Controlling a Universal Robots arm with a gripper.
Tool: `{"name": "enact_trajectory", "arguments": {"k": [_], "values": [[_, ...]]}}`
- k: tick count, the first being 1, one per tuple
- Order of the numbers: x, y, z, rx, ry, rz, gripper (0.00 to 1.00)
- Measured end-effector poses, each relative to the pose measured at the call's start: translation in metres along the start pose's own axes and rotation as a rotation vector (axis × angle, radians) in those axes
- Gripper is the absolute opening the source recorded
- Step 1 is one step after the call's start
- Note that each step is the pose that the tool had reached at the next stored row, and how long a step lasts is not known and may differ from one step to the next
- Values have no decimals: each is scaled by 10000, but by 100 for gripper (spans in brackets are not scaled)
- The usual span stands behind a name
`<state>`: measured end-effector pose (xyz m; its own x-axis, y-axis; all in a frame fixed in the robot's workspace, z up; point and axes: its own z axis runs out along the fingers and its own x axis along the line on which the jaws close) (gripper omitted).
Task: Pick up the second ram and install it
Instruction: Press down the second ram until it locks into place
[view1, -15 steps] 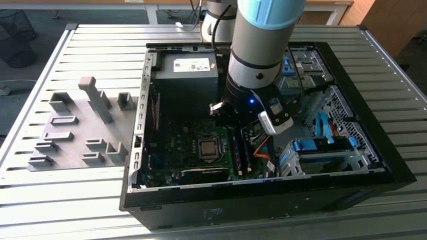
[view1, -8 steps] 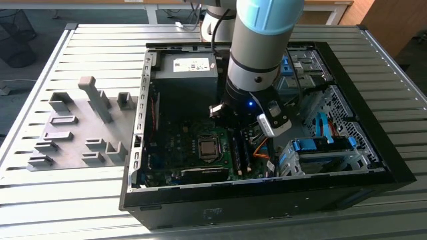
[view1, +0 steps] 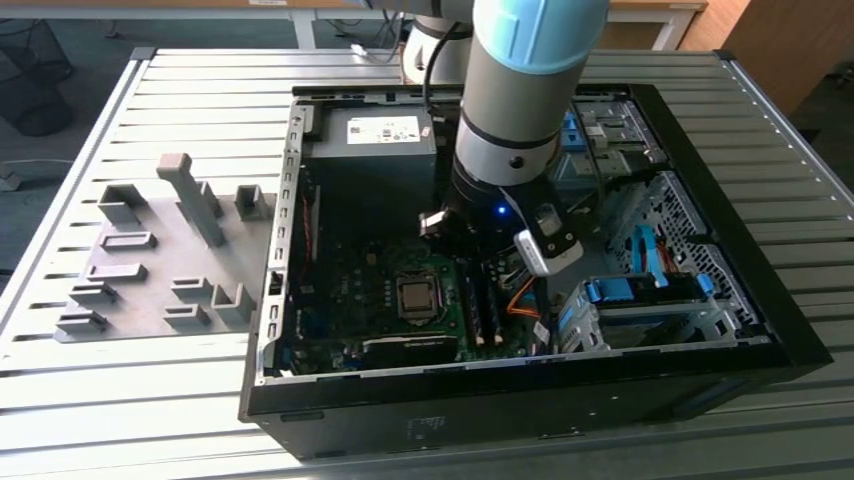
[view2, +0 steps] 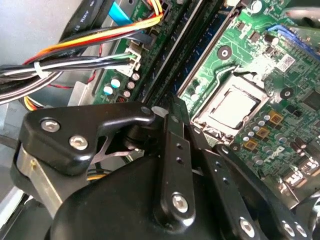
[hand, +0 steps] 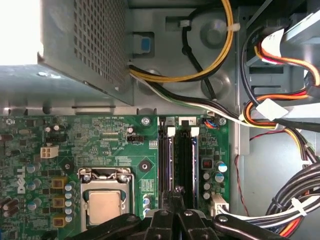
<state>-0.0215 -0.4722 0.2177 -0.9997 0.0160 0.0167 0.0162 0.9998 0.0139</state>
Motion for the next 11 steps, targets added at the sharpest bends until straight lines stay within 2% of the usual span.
{"name": "enact_trajectory", "arguments": {"k": [6, 8, 11], "values": [[6, 0, -256, 18, 11, 0, 11], [7, 0, -291, 16, 15, 0, 11], [6, 1, -291, 14, 19, 0, 11]]}}
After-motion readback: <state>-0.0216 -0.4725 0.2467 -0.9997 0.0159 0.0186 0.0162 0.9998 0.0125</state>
